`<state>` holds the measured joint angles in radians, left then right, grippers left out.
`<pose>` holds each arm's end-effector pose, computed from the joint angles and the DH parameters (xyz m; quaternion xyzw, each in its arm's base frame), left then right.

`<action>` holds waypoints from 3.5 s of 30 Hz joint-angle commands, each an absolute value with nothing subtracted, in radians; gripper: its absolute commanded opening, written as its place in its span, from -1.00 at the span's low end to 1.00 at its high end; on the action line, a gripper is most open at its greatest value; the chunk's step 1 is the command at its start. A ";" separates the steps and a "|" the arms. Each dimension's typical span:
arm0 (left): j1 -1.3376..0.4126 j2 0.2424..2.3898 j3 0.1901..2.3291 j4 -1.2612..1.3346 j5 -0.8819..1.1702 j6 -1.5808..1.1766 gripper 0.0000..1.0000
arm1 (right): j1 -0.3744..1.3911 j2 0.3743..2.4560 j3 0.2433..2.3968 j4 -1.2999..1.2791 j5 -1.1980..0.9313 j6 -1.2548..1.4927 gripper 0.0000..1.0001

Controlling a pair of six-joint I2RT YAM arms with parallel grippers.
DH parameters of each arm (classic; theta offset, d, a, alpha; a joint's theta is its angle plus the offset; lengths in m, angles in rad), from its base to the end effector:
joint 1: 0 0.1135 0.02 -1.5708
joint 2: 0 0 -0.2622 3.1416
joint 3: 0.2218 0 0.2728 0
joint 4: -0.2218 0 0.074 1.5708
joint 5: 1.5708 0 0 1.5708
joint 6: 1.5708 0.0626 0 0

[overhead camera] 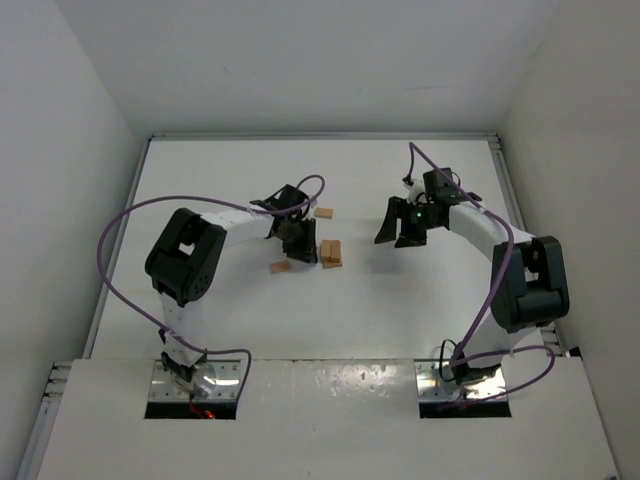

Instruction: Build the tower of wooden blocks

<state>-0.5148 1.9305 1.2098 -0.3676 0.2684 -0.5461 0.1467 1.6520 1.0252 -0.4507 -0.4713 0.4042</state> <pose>0.3523 -0.2184 0.1094 0.0169 0.9627 -0.2319 0.1385 0.3455 0.0798 0.1530 0.0645 0.9424 0.2824 0.1669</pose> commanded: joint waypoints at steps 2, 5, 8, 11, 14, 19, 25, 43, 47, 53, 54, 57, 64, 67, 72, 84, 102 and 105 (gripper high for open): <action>-0.503 1.967 1.246 -0.368 0.281 -0.555 -0.26 | 0.152 1.640 1.037 -0.437 -0.474 0.413 0.32; -0.503 1.967 1.246 -0.368 0.281 -0.555 -0.21 | 0.152 1.638 1.034 -0.437 -0.474 0.413 0.32; -0.503 1.976 1.246 -0.368 0.281 -0.555 -0.18 | 0.149 1.638 1.037 -0.436 -0.477 0.413 0.32; -0.503 1.976 1.246 -0.368 0.281 -0.555 -0.18 | 0.150 1.641 1.035 -0.439 -0.477 0.413 0.32; -0.503 1.967 1.246 -0.368 0.281 -0.555 -0.18 | 0.153 1.643 1.037 -0.434 -0.482 0.414 0.32; -0.503 1.956 1.227 -0.368 0.281 -0.555 -0.18 | 0.153 1.644 1.035 -0.431 -0.485 0.416 0.32; -0.494 1.904 1.178 -0.368 0.266 -0.555 -0.12 | 0.164 1.652 1.046 -0.428 -0.479 0.400 0.21; -0.454 1.853 1.135 -0.357 0.198 -0.522 -0.25 | 0.290 1.864 1.172 -0.338 -0.393 0.456 -0.86; -0.454 1.897 1.205 -0.377 0.218 -0.502 -0.23 | 0.311 1.891 1.196 -0.339 -0.388 0.469 -0.86; -0.417 1.833 1.272 -0.397 0.290 -0.313 -0.20 | 0.304 1.858 1.181 -0.345 -0.383 0.436 -0.86; -0.391 1.772 1.263 -0.387 0.329 -0.289 -0.18 | 0.296 1.836 1.174 -0.348 -0.396 0.422 -0.86; -0.368 1.721 1.284 -0.357 0.356 -0.149 -0.11 | 0.267 1.795 1.166 -0.373 -0.458 0.344 -0.86; -0.348 1.850 1.453 -0.407 0.471 0.090 -0.40 | 0.216 1.738 1.134 -0.410 -0.531 0.223 -0.86; -0.359 1.871 1.457 -0.361 0.509 0.133 -0.38 | 0.239 1.730 1.114 -0.382 -0.523 0.238 -0.84; -0.368 1.905 1.494 -0.379 0.571 0.207 -0.17 | 0.235 1.756 1.127 -0.361 -0.511 0.284 -0.81; -0.410 2.060 1.670 -0.546 0.583 0.446 -0.42 | 0.233 1.741 1.109 -0.351 -0.517 0.290 -0.81; -0.471 2.181 1.766 -0.617 0.561 0.480 -0.17 | 0.149 1.733 1.129 -0.362 -0.551 0.308 -0.73; -0.480 2.190 1.775 -0.626 0.561 0.480 -0.14 | 0.143 1.733 1.135 -0.365 -0.554 0.310 -0.73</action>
